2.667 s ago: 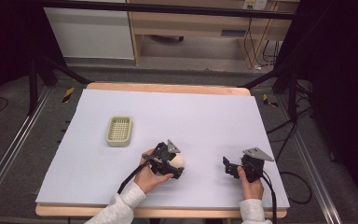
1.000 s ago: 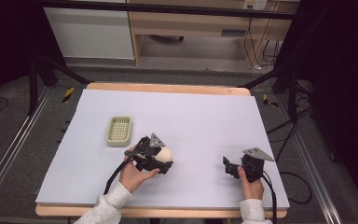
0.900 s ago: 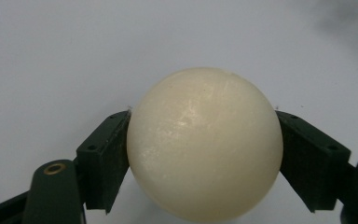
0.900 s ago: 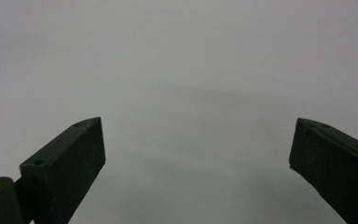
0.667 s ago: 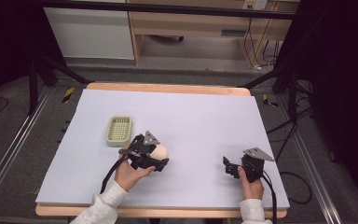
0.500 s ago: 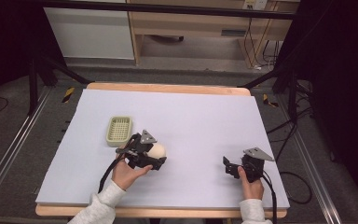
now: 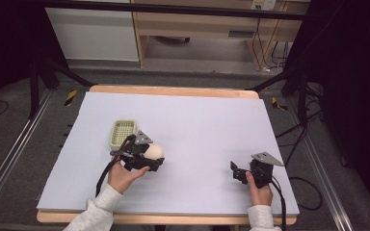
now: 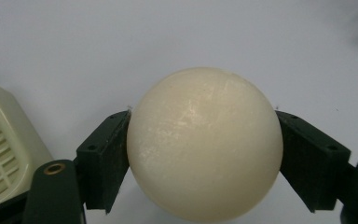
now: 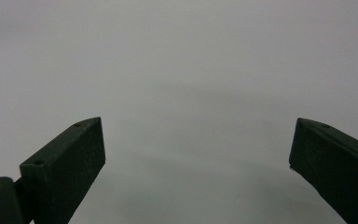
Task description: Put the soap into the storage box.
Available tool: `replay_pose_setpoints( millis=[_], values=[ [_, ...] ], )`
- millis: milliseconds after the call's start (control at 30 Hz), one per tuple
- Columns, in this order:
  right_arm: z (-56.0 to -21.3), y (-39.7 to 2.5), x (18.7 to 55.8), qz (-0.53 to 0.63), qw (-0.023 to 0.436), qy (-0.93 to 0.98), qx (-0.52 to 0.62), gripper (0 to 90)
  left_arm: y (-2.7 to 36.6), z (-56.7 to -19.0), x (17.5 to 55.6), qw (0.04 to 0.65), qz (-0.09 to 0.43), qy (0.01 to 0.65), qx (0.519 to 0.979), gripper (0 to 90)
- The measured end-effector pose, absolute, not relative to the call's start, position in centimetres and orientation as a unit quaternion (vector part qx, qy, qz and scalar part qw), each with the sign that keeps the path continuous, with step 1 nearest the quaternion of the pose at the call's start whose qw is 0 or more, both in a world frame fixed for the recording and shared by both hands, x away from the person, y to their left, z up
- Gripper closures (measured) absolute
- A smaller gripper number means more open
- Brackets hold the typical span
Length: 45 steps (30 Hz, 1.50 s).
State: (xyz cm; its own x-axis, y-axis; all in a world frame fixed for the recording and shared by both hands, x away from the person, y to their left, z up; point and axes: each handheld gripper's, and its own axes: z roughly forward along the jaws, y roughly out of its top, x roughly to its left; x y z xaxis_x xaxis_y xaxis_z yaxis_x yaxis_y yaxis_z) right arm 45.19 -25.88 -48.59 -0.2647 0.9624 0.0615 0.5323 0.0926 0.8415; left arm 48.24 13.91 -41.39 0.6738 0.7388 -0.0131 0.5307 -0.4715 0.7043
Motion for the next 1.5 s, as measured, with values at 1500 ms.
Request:
replay_pose_setpoints(
  millis=[1500],
  values=[
    [-48.6, -25.9, 45.2, 0.4, 0.269, 0.688, 0.542, 3.8, 18.6, -40.2, 52.2, 0.352, 0.177, 0.442, 0.806, 23.0]
  ],
)
